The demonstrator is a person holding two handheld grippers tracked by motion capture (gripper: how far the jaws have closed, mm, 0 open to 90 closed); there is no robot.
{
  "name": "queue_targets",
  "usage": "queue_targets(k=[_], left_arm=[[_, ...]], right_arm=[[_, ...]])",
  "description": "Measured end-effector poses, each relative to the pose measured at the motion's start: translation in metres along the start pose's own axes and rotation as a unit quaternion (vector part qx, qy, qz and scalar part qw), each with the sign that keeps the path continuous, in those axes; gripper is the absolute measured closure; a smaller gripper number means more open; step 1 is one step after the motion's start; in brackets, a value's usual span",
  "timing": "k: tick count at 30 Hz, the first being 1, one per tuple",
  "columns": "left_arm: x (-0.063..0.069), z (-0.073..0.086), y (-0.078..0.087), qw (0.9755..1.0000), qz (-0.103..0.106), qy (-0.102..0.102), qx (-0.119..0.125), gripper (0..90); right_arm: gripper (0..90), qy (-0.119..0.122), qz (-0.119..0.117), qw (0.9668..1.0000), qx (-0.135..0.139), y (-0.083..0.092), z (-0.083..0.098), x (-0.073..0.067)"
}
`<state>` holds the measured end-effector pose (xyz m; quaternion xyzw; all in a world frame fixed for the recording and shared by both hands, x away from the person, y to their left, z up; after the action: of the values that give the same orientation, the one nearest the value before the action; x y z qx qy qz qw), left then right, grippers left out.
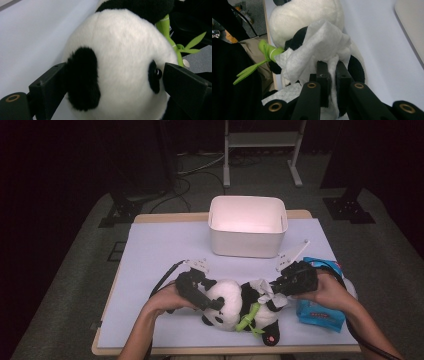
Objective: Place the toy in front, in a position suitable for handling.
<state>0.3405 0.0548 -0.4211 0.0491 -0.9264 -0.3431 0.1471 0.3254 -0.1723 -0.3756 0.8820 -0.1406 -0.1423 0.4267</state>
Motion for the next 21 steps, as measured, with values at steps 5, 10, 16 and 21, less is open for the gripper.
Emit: queue_targets(k=[5, 10, 16, 21], left_arm=[[-0.002, -0.003, -0.002, 0.9999, 0.008, -0.007, -0.002, 9.2], [-0.004, -0.002, 0.002, 0.9996, -0.007, -0.023, 0.012, 25.6], [-0.008, -0.012, 0.008, 0.9976, -0.044, -0.051, 0.02, 33.0], [-0.008, -0.024, 0.017, 0.9918, -0.079, -0.098, 0.024, 33.7]], right_arm=[[83.7, -0.003, -0.003, 1.0, 0.004, -0.001, 0.0, 0.0], [83.6, -0.005, 0.0, 0.9999, 0.014, -0.001, -0.002, 0.005], [83.3, -0.021, -0.007, 0.9994, 0.025, 0.002, -0.008, 0.019], [83.3, -0.025, 0.001, 0.9994, 0.025, 0.002, -0.021, 0.028]])
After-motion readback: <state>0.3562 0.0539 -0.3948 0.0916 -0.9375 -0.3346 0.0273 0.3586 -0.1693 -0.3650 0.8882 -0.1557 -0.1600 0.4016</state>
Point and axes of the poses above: each handheld gripper's, and its own axes: y roughly backward along the jaws, z roughly out of its underside, x roughly to its right, the point moved 6 cm from there along -y, roughly forward along the jaws, and after that the axes turned 6 degrees about -y, right-handed, at the moved point
